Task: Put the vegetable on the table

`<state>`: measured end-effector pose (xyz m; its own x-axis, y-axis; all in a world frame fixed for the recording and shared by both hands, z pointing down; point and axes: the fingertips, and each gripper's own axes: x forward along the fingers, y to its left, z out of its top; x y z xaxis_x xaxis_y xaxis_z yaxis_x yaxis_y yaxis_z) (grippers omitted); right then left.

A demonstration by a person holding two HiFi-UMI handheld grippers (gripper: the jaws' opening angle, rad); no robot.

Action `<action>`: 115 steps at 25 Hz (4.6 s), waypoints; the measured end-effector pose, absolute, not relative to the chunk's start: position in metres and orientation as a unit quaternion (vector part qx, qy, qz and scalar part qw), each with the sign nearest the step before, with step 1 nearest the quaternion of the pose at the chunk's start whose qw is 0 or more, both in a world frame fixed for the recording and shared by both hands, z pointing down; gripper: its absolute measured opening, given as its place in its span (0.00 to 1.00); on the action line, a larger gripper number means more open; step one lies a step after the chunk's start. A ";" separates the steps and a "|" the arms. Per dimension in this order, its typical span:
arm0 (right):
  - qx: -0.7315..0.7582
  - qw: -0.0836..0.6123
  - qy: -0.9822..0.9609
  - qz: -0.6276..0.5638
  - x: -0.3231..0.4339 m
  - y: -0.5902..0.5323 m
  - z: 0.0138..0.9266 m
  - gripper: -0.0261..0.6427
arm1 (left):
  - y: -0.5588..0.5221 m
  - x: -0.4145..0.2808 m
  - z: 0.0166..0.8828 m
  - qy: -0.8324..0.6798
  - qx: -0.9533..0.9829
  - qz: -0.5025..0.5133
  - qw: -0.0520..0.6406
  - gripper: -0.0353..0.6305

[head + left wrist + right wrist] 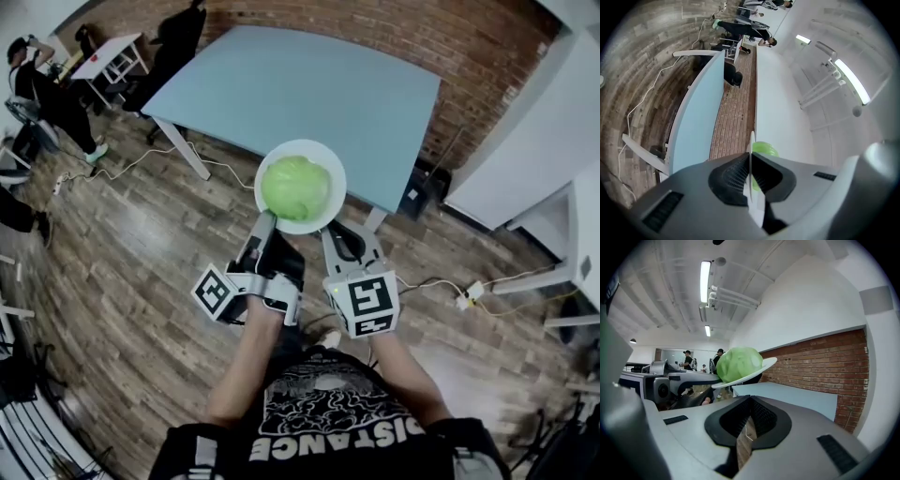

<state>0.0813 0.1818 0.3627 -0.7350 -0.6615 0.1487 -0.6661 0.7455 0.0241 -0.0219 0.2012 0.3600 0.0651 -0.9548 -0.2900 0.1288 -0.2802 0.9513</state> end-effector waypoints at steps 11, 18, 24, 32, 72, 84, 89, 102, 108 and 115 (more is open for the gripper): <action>0.368 0.081 -0.926 0.019 0.055 0.146 0.369 0.05 | 0.165 -0.049 0.365 -0.362 0.561 -0.568 0.482 0.07; 0.368 0.087 -0.926 0.019 0.019 0.110 0.370 0.05 | 0.128 -0.086 0.366 -0.360 0.557 -0.570 0.485 0.07; 0.369 0.096 -0.924 0.017 -0.004 0.079 0.372 0.05 | 0.096 -0.112 0.365 -0.355 0.556 -0.572 0.488 0.07; 0.386 0.104 -0.916 0.024 -0.044 0.034 0.368 0.05 | 0.047 -0.155 0.364 -0.350 0.552 -0.566 0.503 0.07; 0.434 0.113 -0.894 0.020 -0.108 -0.041 0.382 0.05 | -0.039 -0.219 0.381 -0.316 0.567 -0.539 0.536 0.07; 0.450 0.111 -0.885 0.036 -0.076 -0.130 0.388 0.05 | -0.128 -0.191 0.383 -0.322 0.572 -0.518 0.549 0.07; 0.454 0.107 -0.884 0.034 -0.079 -0.128 0.393 0.05 | -0.128 -0.193 0.389 -0.317 0.580 -0.513 0.548 0.07; 0.461 0.111 -0.878 0.059 -0.058 -0.189 0.411 0.05 | -0.192 -0.182 0.422 -0.325 0.578 -0.501 0.556 0.07; 0.472 0.111 -0.872 0.066 -0.041 -0.207 0.419 0.05 | -0.211 -0.176 0.444 -0.330 0.583 -0.491 0.557 0.07; 0.482 0.110 -0.867 0.069 -0.023 -0.218 0.426 0.05 | -0.221 -0.161 0.469 -0.341 0.591 -0.461 0.567 0.07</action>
